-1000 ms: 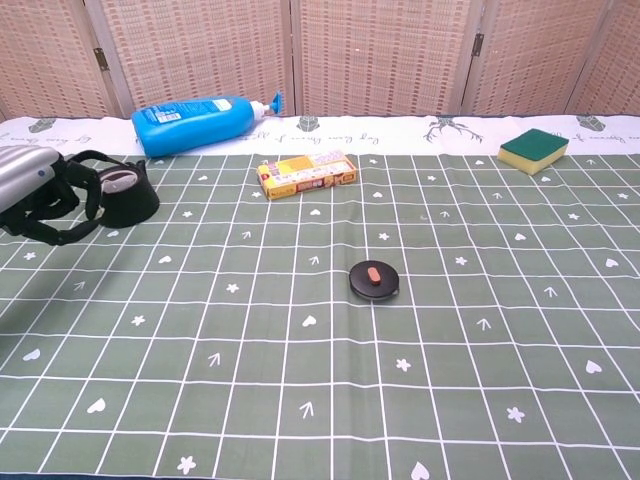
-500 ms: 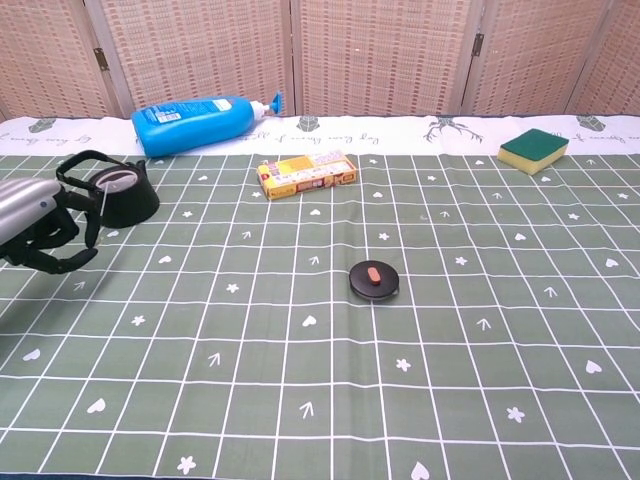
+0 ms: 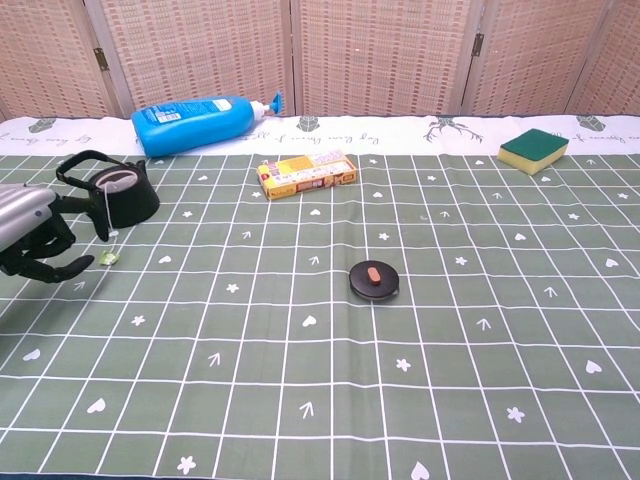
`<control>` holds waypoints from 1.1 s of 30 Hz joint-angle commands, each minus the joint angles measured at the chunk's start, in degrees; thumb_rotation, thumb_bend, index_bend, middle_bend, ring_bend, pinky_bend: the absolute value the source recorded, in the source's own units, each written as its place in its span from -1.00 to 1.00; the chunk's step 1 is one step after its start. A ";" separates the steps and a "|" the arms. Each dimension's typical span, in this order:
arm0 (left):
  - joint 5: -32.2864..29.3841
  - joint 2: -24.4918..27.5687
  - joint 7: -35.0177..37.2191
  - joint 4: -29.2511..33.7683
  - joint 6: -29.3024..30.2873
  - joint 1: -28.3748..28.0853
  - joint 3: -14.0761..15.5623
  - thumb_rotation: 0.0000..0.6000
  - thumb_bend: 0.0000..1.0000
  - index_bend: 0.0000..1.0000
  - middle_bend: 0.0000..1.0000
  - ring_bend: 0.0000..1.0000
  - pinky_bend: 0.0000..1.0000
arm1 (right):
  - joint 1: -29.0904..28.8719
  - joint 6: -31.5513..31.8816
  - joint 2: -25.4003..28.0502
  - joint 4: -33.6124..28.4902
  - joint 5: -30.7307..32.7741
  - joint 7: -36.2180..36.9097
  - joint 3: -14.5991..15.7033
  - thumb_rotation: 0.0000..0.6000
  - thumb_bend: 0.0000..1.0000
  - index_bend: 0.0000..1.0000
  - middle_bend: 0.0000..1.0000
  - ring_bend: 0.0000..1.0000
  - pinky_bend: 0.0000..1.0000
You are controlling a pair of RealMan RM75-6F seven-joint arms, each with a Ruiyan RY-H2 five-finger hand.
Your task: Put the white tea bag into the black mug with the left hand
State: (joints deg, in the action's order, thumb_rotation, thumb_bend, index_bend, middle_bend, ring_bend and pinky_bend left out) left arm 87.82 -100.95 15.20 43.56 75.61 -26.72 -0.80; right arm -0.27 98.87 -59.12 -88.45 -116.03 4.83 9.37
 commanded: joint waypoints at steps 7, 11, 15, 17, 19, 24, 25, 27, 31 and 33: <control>0.31 5.39 -0.61 8.81 2.23 0.69 -1.01 1.00 -0.17 -0.48 1.00 1.00 1.00 | 0.06 0.52 -0.22 0.52 -0.82 -0.08 0.22 1.00 -0.15 -1.00 -1.00 -1.00 -1.00; -5.27 16.72 -4.79 25.49 -9.53 -2.12 -2.46 1.00 -0.17 -0.76 1.00 1.00 1.00 | -0.29 -0.07 -0.09 0.33 -0.50 0.19 0.16 1.00 -0.15 -1.00 -1.00 -1.00 -1.00; -16.20 25.35 -17.51 39.13 -20.91 -5.66 -5.31 1.00 -0.17 -0.89 1.00 1.00 1.00 | -0.62 -0.61 0.09 0.08 -0.05 0.47 0.05 1.00 -0.15 -1.00 -1.00 -1.00 -1.00; -22.68 28.01 -21.40 43.54 -25.68 -7.86 -6.96 1.00 -0.17 -0.91 1.00 1.00 1.00 | -0.76 -0.94 0.18 -0.06 0.02 0.57 0.12 1.00 -0.15 -1.00 -1.00 -1.00 -1.00; -28.74 29.63 -24.68 45.18 -29.67 -10.33 -8.03 1.00 -0.17 -0.92 1.00 1.00 1.00 | -0.87 -1.15 0.28 -0.19 0.06 0.60 0.17 1.00 -0.15 -1.00 -1.00 -1.00 -1.00; -40.73 30.51 -31.11 45.04 -35.13 -15.70 -8.14 1.00 -0.16 -0.91 1.00 1.00 1.00 | -0.97 -1.28 0.47 -0.32 0.50 0.97 0.12 1.00 -0.15 -1.00 -1.00 -1.00 -1.00; -43.13 30.56 -31.79 45.03 -35.59 -16.74 -8.26 1.00 -0.16 -0.90 1.00 1.00 1.00 | -0.93 -1.15 0.50 -0.29 0.44 1.02 0.16 1.00 -0.15 -1.00 -1.00 -1.00 -1.00; -45.98 30.81 -32.64 45.02 -36.01 -18.11 -8.30 1.00 -0.17 -0.90 1.00 1.00 1.00 | -0.81 -0.83 0.51 -0.16 0.23 1.02 0.23 1.00 -0.15 -1.00 -1.00 -1.00 -1.00; -51.22 31.37 -35.03 45.18 -36.21 -20.86 -7.51 1.00 -0.17 -0.91 1.00 1.00 1.00 | -0.53 -0.14 0.47 0.13 -0.01 1.18 0.33 1.00 -0.15 -1.00 -1.00 -1.00 -1.00; -53.46 31.37 -36.24 45.23 -36.18 -22.27 -6.93 1.00 -0.18 -0.91 1.00 1.00 1.00 | -0.47 0.08 0.45 0.23 -0.05 1.28 0.33 1.00 -0.15 -1.00 -1.00 -1.00 -1.00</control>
State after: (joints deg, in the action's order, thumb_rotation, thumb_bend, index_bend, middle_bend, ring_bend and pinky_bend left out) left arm 36.28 -70.16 -19.44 88.39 40.08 -47.31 -8.11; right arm -0.75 98.95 -58.66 -88.23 -116.07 6.10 9.70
